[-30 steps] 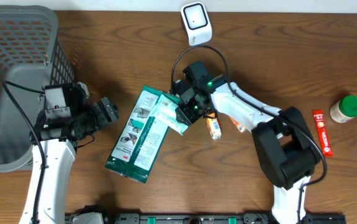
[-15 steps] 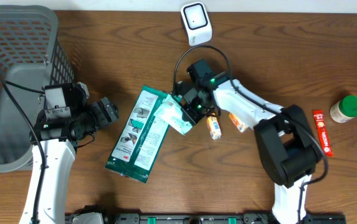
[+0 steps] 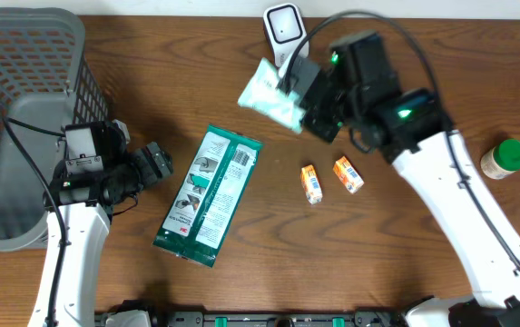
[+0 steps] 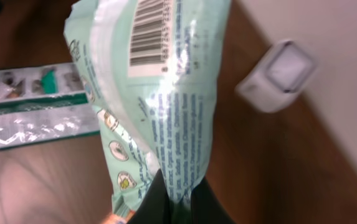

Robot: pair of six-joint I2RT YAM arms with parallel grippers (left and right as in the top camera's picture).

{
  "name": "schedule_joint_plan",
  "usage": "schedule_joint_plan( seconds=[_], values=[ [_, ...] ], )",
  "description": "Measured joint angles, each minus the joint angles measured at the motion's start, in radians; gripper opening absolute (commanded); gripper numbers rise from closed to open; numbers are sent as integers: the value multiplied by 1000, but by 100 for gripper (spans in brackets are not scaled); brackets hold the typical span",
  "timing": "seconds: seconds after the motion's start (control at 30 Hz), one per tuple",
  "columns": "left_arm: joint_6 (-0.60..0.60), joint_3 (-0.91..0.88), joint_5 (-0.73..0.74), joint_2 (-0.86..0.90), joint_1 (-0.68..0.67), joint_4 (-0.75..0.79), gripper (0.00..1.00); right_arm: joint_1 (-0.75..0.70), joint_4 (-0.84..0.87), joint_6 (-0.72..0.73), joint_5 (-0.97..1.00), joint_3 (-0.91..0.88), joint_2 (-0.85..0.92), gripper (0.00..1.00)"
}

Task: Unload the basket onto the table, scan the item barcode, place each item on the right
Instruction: 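Raise the held wipes packet up to the scanner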

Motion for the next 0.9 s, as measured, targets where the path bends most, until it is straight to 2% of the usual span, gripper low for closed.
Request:
schedule_joint_plan(
  seconds=[0.2, 0.3, 0.43, 0.6, 0.9],
  values=[
    [0, 0, 0, 0, 0, 0, 93, 0, -132, -42, 83, 374, 62, 1],
    [0, 0, 0, 0, 0, 1, 93, 0, -134, -82, 103, 477, 77, 1],
    [0, 0, 0, 0, 0, 1, 93, 0, -135, -174, 148, 491, 107, 1],
    [0, 0, 0, 0, 0, 1, 93, 0, -84, -250, 278, 490, 259, 1],
    [0, 0, 0, 0, 0, 1, 93, -12, 261, -369, 578, 476, 574, 1]
  ],
)
